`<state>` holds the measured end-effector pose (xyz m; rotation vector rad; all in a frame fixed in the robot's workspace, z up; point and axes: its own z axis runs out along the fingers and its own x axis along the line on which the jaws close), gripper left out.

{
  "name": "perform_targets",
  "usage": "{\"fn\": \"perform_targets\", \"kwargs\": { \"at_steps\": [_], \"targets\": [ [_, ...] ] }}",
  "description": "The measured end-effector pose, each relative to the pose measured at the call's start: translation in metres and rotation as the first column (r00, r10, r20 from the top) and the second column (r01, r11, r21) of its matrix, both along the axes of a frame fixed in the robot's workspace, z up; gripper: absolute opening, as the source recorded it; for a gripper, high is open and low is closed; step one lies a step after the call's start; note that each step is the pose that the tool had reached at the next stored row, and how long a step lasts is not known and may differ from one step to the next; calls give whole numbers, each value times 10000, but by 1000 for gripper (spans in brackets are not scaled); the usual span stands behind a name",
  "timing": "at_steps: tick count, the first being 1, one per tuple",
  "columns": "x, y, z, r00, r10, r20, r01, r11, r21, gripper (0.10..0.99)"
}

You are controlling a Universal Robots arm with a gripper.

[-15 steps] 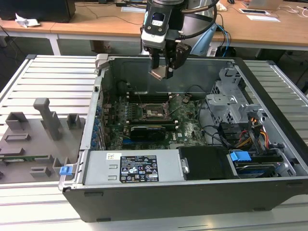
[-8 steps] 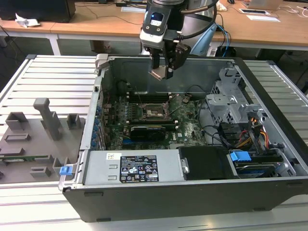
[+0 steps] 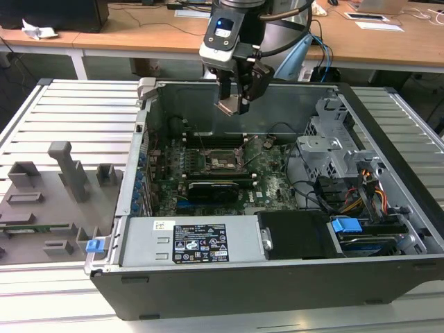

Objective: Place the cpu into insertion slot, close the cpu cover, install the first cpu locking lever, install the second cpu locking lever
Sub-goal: 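Place the cpu into insertion slot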

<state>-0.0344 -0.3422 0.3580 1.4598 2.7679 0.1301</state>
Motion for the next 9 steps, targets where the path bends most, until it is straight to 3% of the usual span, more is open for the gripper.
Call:
{"fn": "perform_targets", "kwargs": {
  "at_steps": [9],
  "targets": [
    [0,0,-6,9991,-432,-27,432,9991,-1,529]
  ]
}}
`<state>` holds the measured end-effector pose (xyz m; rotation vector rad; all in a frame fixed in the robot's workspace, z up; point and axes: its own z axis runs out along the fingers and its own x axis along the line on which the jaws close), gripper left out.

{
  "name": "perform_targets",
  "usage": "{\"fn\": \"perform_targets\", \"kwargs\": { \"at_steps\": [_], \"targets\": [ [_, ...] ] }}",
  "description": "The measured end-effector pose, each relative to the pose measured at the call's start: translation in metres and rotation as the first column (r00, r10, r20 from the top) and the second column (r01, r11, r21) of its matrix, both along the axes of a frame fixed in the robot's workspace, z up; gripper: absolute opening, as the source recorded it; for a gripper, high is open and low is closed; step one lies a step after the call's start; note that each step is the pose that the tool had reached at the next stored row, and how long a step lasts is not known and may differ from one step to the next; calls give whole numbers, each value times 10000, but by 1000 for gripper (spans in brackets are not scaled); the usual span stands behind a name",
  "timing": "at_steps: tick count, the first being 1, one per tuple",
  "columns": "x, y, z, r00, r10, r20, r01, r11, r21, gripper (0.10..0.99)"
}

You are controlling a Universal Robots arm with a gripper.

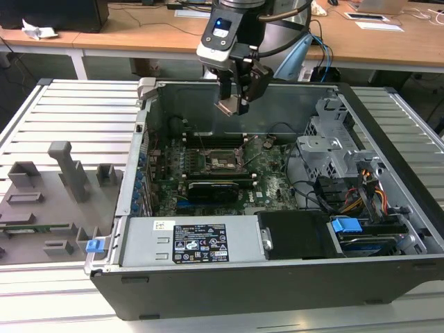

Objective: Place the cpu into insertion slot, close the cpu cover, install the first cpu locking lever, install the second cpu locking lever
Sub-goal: 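Place the cpu into insertion slot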

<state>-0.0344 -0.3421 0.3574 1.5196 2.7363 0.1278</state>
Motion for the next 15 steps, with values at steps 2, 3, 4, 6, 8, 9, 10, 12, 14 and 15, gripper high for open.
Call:
{"fn": "perform_targets", "kwargs": {
  "at_steps": [2,3,4,6,8,9,10,12,14,15],
  "targets": [
    [0,0,-2,10000,-89,-6,89,10000,1,529],
    [0,0,-2,9999,-127,-9,127,9999,0,529],
    [0,0,-3,9999,-172,-11,172,9999,0,529],
    [0,0,-4,9997,-262,-15,263,9997,1,529],
    [0,0,-5,9994,-352,-20,352,9994,0,529],
    [0,0,-6,9992,-389,-21,389,9992,0,529],
    [0,0,-6,9990,-444,-24,444,9990,-1,529],
    [0,0,-8,9987,-515,-27,515,9987,0,529],
    [0,0,-8,9983,-588,-29,588,9983,-1,529],
    [0,0,-9,9981,-619,-30,619,9981,-1,529]
  ]
}}
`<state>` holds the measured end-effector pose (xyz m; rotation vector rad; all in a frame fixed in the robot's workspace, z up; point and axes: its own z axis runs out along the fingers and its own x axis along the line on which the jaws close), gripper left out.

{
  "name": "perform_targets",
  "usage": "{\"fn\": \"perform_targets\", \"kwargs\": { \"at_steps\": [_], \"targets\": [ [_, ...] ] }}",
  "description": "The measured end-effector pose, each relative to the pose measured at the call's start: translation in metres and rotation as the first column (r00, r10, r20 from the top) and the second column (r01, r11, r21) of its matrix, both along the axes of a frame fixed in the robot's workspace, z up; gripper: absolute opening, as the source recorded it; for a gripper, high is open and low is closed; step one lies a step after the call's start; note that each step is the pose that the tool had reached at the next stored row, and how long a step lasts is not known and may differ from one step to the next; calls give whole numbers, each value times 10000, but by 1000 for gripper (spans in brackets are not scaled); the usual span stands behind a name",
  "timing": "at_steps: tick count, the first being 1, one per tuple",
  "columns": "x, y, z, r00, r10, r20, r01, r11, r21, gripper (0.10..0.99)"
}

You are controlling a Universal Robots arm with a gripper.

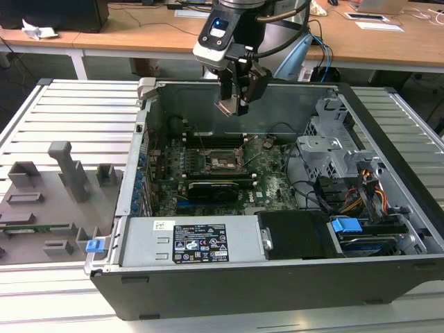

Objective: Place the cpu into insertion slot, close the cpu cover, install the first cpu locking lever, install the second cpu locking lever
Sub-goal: 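Place the cpu into insertion slot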

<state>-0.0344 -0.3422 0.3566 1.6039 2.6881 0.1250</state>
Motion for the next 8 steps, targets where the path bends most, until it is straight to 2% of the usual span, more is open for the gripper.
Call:
{"fn": "perform_targets", "kwargs": {
  "at_steps": [8],
  "targets": [
    [0,0,-4,9990,-449,-15,449,9990,0,529]
  ]
}}
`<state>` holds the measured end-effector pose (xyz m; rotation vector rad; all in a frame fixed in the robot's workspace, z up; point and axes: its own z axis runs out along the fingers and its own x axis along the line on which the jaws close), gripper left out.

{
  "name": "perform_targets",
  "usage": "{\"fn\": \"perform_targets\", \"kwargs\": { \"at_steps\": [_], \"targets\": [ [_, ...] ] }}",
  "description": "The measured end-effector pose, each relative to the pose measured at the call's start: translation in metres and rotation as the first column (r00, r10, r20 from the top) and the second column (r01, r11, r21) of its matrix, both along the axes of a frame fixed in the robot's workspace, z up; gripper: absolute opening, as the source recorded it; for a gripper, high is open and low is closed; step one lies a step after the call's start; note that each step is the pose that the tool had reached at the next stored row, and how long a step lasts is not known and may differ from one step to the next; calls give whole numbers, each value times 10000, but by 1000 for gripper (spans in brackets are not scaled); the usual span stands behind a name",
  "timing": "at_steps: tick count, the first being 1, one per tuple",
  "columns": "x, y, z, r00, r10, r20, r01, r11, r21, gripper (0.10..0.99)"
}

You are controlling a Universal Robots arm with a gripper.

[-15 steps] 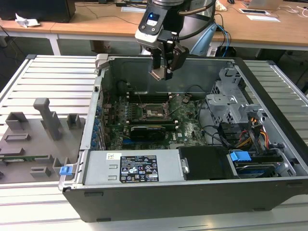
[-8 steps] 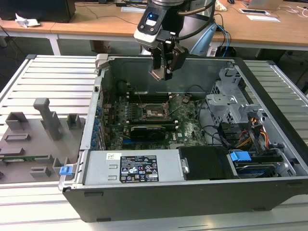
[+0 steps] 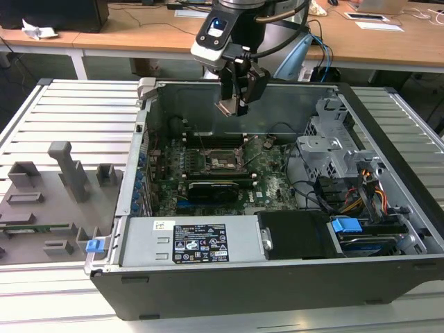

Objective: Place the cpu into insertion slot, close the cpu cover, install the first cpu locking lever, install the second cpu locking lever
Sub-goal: 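Place the cpu into insertion slot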

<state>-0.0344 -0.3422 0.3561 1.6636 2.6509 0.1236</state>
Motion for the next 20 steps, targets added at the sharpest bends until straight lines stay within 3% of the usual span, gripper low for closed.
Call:
{"fn": "perform_targets", "kwargs": {
  "at_steps": [16,20],
  "targets": [
    [-1,0,-19,9983,-579,-34,579,9983,-3,529],
    [-2,0,-36,9952,-981,-54,981,9952,-4,529]
  ]
}}
